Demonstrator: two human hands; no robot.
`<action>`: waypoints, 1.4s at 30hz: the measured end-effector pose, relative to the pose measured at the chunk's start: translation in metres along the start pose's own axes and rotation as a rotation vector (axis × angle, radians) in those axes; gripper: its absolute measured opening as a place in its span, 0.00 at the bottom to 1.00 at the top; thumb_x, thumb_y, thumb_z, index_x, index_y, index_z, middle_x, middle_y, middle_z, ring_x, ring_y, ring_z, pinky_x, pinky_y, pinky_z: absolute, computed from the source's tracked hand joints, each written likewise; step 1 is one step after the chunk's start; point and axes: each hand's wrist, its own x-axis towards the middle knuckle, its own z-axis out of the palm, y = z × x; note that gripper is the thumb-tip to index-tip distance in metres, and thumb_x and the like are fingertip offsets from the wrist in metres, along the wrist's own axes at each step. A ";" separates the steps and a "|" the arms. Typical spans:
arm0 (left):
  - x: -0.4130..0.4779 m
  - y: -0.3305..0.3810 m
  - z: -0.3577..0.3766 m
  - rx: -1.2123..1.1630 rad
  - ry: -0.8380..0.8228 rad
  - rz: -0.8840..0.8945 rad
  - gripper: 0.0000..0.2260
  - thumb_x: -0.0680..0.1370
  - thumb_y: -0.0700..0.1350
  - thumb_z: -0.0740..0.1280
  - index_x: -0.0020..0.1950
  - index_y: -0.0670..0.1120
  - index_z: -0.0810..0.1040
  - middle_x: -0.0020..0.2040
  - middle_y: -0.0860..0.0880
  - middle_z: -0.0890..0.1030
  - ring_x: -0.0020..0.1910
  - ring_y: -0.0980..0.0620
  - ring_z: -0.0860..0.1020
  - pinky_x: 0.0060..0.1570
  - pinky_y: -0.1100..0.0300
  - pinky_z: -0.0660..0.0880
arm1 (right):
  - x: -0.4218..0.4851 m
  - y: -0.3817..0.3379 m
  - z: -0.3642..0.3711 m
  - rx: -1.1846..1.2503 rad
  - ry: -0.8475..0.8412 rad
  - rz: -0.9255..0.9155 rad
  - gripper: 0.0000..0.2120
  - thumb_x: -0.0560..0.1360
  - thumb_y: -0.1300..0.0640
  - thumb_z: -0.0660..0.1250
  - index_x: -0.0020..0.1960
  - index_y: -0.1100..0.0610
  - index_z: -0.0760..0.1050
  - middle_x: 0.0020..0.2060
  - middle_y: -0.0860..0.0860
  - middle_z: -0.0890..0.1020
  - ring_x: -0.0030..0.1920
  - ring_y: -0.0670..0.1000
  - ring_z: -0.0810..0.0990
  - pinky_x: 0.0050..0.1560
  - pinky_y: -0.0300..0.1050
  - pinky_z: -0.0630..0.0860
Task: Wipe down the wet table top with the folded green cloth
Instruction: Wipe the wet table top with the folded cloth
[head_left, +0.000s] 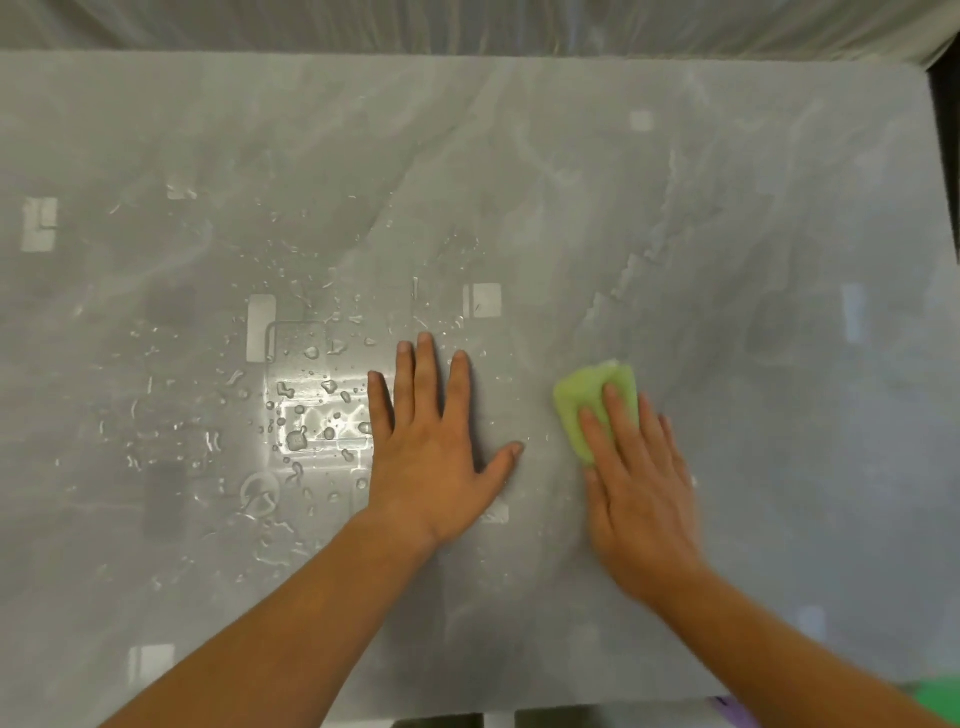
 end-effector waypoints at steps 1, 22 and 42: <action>-0.001 -0.001 0.000 -0.014 0.006 -0.002 0.43 0.76 0.72 0.50 0.81 0.49 0.39 0.80 0.42 0.33 0.77 0.43 0.28 0.75 0.39 0.33 | -0.012 -0.005 0.003 -0.012 -0.024 -0.042 0.30 0.81 0.55 0.57 0.81 0.50 0.52 0.81 0.50 0.50 0.80 0.59 0.49 0.77 0.62 0.54; -0.029 -0.010 0.008 -0.081 0.075 0.028 0.36 0.79 0.61 0.55 0.82 0.46 0.49 0.82 0.41 0.42 0.80 0.44 0.37 0.77 0.47 0.34 | 0.106 -0.019 -0.007 -0.013 -0.067 -0.210 0.28 0.80 0.56 0.54 0.80 0.50 0.55 0.81 0.52 0.52 0.80 0.61 0.49 0.78 0.61 0.50; -0.036 -0.018 0.023 -0.041 -0.001 0.018 0.44 0.73 0.72 0.49 0.81 0.52 0.37 0.79 0.45 0.30 0.76 0.46 0.27 0.73 0.47 0.27 | -0.040 0.011 0.005 -0.034 -0.055 -0.292 0.31 0.78 0.57 0.56 0.80 0.51 0.55 0.81 0.52 0.52 0.80 0.60 0.49 0.78 0.62 0.52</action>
